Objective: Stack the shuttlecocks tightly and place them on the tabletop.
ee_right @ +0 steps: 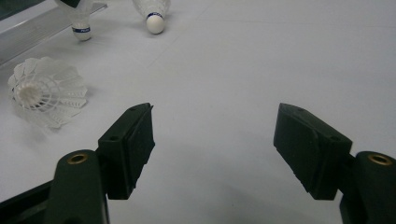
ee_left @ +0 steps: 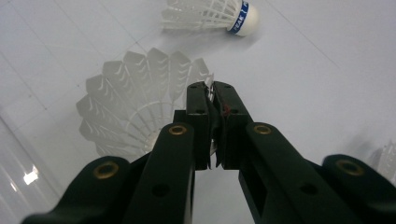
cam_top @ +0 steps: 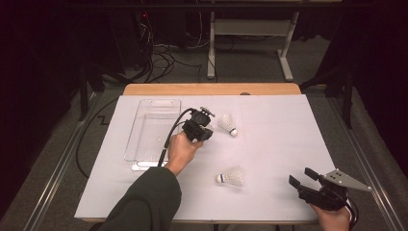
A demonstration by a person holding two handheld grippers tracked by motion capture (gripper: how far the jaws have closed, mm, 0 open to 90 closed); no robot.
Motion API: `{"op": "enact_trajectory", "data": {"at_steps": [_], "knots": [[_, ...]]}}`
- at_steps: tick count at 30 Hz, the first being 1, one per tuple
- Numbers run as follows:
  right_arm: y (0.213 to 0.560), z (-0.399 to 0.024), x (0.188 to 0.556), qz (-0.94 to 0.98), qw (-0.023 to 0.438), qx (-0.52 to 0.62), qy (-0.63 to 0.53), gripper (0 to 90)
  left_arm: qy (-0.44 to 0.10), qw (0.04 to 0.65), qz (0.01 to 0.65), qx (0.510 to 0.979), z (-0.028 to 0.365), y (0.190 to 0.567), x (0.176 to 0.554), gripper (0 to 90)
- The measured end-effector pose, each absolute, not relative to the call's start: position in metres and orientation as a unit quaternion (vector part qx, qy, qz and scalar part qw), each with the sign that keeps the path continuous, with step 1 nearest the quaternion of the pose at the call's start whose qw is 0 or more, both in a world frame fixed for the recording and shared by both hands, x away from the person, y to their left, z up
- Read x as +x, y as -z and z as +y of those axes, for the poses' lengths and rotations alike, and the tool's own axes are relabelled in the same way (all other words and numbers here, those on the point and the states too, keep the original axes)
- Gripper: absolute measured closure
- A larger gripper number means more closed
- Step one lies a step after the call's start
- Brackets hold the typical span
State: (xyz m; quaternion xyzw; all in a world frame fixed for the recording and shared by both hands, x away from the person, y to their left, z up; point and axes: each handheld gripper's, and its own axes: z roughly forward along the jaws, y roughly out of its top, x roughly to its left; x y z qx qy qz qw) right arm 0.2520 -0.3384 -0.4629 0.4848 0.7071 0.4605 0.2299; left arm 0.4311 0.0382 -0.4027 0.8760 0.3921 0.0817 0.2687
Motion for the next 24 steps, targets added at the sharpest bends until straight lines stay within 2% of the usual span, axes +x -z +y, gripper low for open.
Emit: {"op": "enact_trajectory", "data": {"at_steps": [24], "knots": [[0.463, -0.338, 0.252, 0.709, 0.228, 0.484, -0.460, 29.3, -0.070, 0.268, 0.383, 0.881, 0.017, 0.416, 0.434, 81.6]]}}
